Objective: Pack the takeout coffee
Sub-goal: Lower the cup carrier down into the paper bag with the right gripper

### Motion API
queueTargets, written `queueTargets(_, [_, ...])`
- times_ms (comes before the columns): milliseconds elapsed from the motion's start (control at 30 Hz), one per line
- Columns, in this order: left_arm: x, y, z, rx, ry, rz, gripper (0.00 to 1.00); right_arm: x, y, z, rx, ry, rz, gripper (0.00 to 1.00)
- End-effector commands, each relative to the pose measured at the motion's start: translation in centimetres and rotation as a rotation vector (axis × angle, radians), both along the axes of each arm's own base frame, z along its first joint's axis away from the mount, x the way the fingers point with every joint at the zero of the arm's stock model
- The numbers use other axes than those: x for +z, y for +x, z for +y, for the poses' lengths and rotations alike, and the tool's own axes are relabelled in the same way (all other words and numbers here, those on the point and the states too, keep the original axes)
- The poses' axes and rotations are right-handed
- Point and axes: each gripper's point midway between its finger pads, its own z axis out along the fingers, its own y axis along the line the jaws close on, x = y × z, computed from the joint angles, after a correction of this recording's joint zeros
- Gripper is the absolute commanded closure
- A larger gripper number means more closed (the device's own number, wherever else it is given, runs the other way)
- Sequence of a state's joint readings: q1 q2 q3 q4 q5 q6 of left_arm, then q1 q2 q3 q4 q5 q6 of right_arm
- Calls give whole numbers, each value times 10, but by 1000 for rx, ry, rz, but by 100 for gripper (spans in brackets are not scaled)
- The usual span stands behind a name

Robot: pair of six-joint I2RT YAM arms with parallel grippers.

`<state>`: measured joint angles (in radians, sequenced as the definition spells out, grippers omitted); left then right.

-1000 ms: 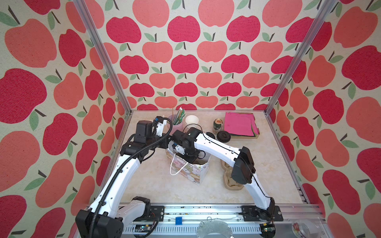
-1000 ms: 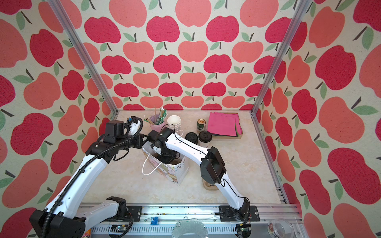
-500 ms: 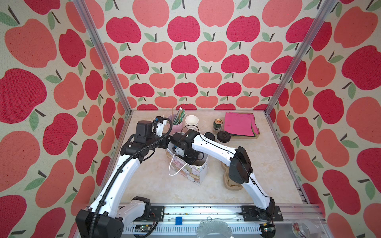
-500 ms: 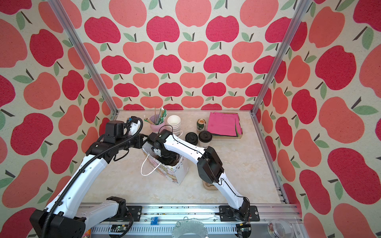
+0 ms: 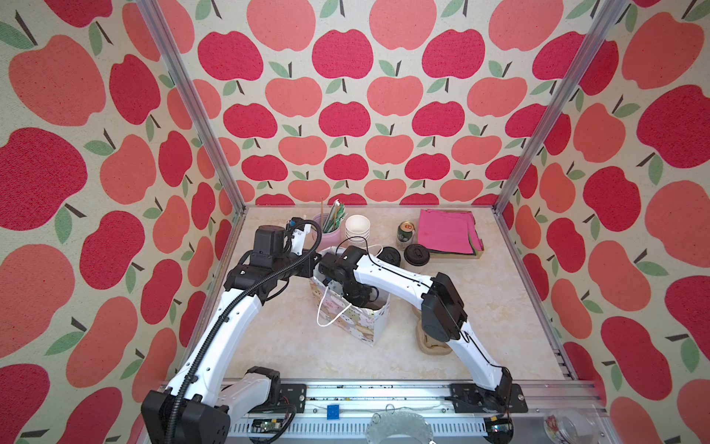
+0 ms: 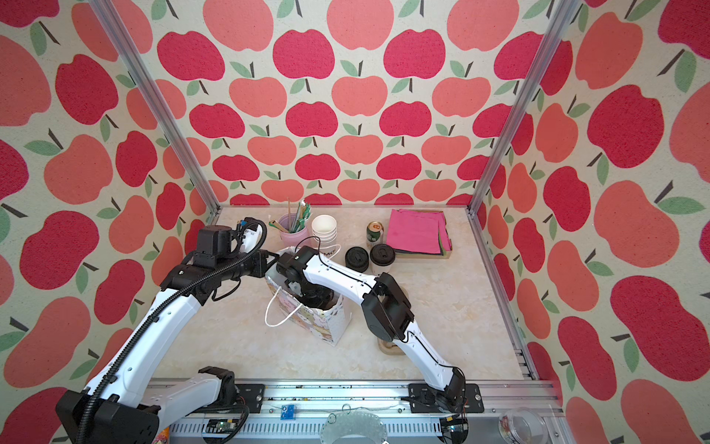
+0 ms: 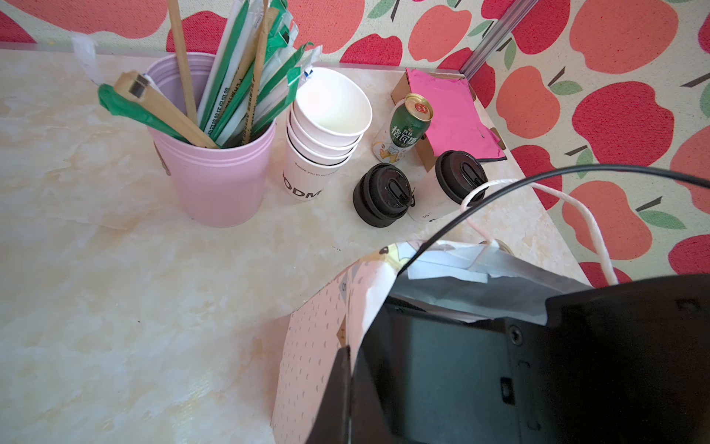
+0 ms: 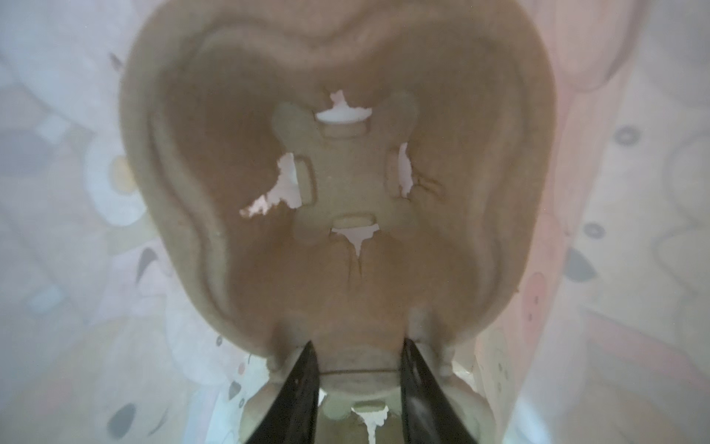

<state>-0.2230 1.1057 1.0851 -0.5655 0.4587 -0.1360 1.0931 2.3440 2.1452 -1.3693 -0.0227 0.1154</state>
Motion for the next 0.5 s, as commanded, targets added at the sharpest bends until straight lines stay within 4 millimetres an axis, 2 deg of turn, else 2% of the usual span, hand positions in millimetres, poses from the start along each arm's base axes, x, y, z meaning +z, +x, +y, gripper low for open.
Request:
queueTargets(0, [-3, -1, 5, 8, 20, -10, 100, -21, -10, -16, 19, -95, 45, 65])
queueTargets(467, [-4, -1, 5, 14, 20, -6, 100, -48, -12, -24, 22, -166, 59, 64])
